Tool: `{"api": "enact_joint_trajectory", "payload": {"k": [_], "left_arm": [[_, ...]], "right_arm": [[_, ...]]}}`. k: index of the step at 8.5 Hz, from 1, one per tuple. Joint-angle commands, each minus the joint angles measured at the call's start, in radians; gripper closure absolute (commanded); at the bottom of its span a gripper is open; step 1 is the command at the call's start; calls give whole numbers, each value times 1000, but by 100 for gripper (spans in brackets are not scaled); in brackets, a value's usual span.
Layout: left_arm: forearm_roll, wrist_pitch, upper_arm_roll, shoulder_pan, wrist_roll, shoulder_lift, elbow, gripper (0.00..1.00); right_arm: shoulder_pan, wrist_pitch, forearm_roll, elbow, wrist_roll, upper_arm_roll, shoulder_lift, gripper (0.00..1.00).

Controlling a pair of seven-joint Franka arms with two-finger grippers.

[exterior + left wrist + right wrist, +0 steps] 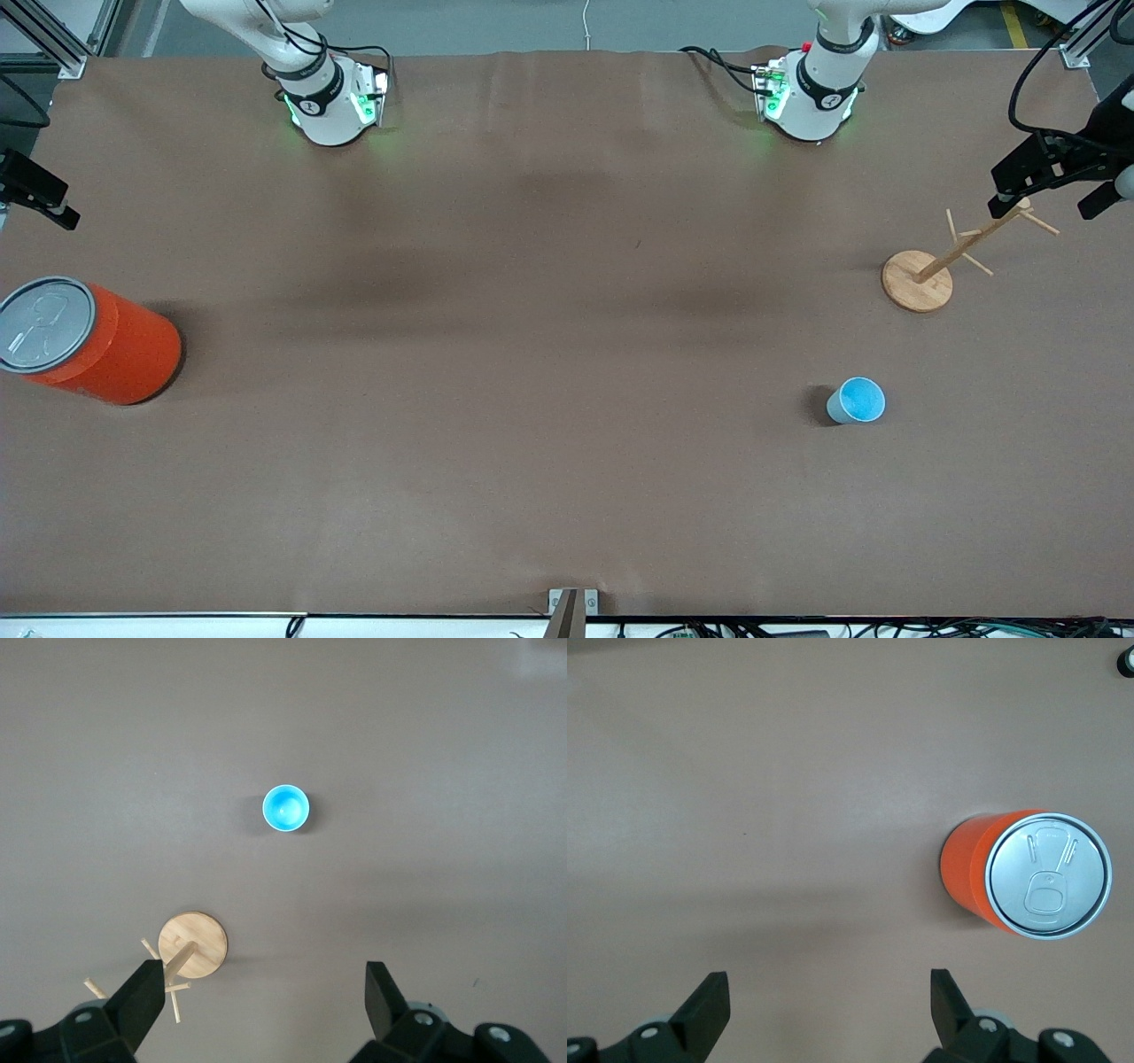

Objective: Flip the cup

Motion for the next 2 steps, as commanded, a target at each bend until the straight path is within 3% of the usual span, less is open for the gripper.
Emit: {"api": "enact_joint_trajectory", "payload": {"k": [1,2], "left_arm": [[-10,-19,4,2,11,21,27,0],[-9,-19,4,-3,2,24,29,0]], "right_arm": [[-16,-7,-10,-4,-12,10,-11,0],[-16,-7,-10,-4,-12,10,-11,0]]}}
